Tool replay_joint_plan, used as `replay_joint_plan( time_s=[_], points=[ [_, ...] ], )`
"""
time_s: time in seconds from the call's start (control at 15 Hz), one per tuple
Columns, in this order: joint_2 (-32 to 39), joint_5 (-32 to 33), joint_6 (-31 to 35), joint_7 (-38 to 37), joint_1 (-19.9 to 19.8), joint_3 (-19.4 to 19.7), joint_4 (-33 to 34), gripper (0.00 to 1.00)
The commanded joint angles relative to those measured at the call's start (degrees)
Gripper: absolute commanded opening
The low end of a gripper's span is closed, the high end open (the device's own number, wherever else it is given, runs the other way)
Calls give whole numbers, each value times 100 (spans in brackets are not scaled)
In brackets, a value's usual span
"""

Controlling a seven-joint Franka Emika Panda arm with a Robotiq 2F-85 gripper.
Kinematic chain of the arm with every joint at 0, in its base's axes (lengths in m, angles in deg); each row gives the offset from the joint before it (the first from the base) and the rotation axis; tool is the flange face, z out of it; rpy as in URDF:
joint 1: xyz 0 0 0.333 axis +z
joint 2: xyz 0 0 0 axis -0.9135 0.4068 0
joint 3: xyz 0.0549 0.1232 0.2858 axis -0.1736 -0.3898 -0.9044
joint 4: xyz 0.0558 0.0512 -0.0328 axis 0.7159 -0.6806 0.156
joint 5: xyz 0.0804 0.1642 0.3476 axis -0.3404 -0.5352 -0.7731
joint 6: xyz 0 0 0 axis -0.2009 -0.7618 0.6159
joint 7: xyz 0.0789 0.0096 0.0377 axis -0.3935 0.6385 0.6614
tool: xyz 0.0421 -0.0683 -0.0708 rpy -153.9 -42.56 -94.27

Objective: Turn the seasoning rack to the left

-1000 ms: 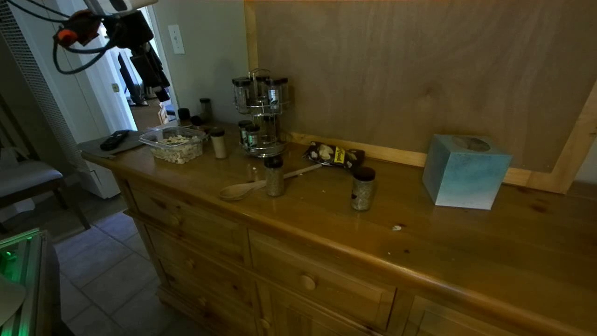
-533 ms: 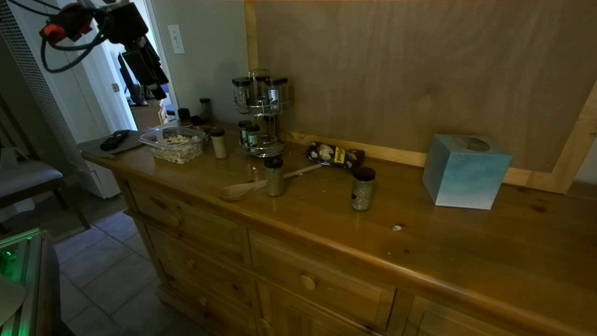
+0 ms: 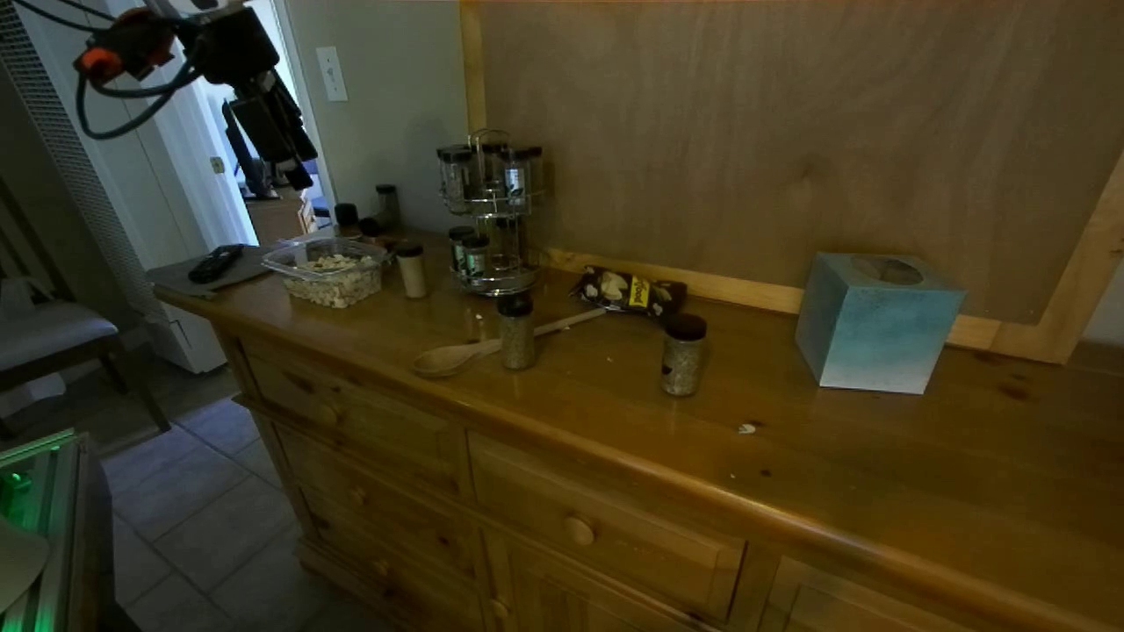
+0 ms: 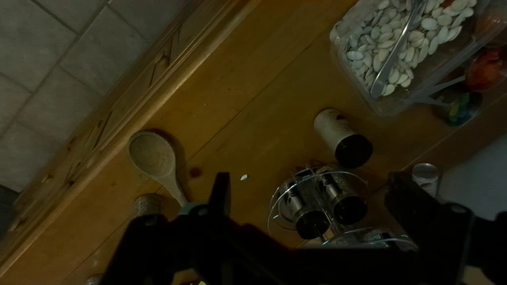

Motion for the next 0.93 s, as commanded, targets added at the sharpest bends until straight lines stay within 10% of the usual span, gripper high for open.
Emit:
replay_joint_plan(
  time_s=[0.0, 0.53, 0.87],
  points=[
    [-126, 84, -142, -141, -257, 77, 40, 100],
    [-222, -56, 414, 394, -799, 866, 66, 100],
    [254, -495, 1134, 1279, -443, 1505, 80, 100]
  ],
)
